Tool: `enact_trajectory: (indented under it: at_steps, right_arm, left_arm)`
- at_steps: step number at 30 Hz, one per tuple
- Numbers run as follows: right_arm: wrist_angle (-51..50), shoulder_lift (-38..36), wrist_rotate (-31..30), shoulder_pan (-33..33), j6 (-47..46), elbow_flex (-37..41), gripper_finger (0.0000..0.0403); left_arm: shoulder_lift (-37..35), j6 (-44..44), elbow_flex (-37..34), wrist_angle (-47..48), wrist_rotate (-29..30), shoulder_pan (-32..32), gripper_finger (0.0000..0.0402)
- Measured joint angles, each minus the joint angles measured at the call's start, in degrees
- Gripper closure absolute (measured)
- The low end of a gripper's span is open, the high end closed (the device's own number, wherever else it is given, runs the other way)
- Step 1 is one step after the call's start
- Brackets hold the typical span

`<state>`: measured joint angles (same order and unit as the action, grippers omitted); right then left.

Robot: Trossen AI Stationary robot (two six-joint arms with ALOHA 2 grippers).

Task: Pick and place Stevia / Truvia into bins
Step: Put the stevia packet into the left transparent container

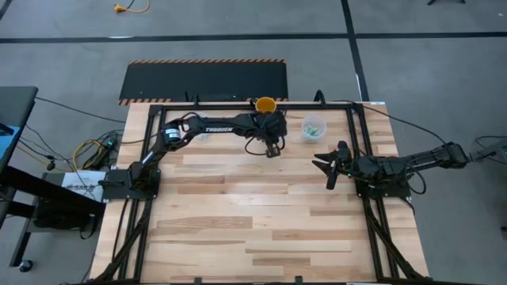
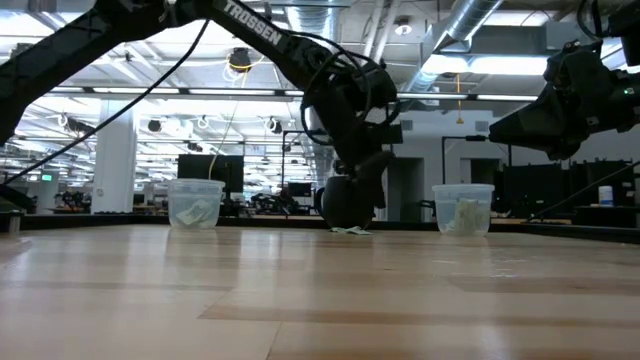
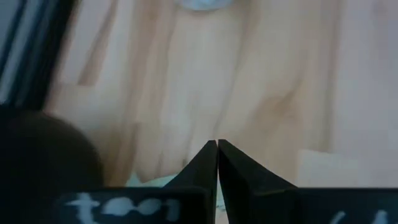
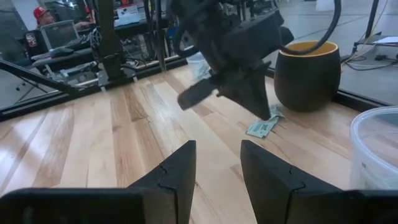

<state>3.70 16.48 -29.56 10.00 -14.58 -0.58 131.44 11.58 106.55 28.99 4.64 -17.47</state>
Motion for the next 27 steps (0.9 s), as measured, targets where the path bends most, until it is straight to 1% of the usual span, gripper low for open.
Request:
enact_trajectory:
  at_steps: [5,10,14,18,23,27]
  right_arm:
    - [0.0,0.01,0.0,0.02,0.01,0.0,0.0282]
    - [0.0,0.01,-0.04,0.02,0.01,0.0,0.0282]
    - [0.0,0.01,-0.02,0.01,0.01,0.0,0.0282]
    - [0.0,0.01,-0.04,0.0,0.01,0.0,0.0282]
    - [0.0,0.01,-0.07,0.0,0.01,0.0,0.0282]
    - [0.0,0.0,-0.07,0.01,0.01,0.0,0.0282]
  left_arm:
    - [-0.04,-3.0,-4.27,-4.38,5.4,0.13,0.0401]
    - [-0.24,-4.84,-6.32,-6.33,7.11,0.33,0.0401]
    - [-0.13,-5.41,-8.17,-5.61,11.02,1.01,0.0401]
    - [-0.13,-6.46,-9.55,-5.56,10.91,1.6,0.0401]
    - [-0.33,-6.55,-10.99,-5.92,13.51,2.51,0.0401]
    - [-0.46,-7.84,-11.08,-3.03,13.71,3.3,0.0401]
